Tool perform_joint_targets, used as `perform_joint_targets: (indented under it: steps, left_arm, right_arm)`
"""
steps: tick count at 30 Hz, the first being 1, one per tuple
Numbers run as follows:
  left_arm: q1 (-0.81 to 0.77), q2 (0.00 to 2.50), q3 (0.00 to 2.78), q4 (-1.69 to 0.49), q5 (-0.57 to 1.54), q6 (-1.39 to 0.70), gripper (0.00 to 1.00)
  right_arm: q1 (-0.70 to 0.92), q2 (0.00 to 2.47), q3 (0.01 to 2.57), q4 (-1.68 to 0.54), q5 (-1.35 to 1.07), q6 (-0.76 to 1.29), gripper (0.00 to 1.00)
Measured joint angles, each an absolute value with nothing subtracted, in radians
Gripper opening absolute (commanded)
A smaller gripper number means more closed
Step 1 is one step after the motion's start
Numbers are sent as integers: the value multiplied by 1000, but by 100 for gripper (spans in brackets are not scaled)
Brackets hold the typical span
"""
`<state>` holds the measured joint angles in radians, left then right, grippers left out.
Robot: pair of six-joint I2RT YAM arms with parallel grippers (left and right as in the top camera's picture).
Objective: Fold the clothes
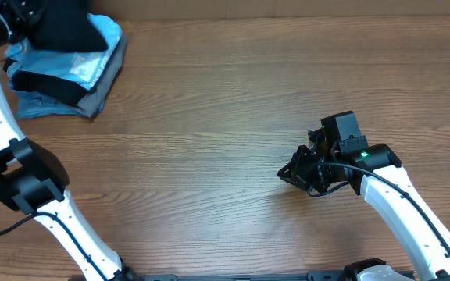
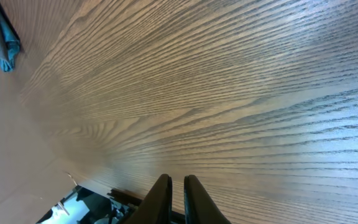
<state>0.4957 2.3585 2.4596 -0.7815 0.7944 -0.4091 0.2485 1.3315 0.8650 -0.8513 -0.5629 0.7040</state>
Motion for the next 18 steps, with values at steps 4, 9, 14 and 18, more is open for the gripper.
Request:
perform_joint_targets:
  steps: [4,9,14,18]
  left_arm:
    - [490,2358,2421,-831,655,-381,100]
    - [501,2358,2428,-986,563,-320,100]
    - [582,2326,2490,-1158,493,-302,100]
    - [682,2210,2547,-1234,474,-275,100]
  right_arm:
    - [249,1332,865,-870,-567,707,11]
    - [249,1332,865,-888,-572,707,11]
    - [249,1332,865,-894,-580,699,11]
    - [249,1332,870,-893,-589,644,13]
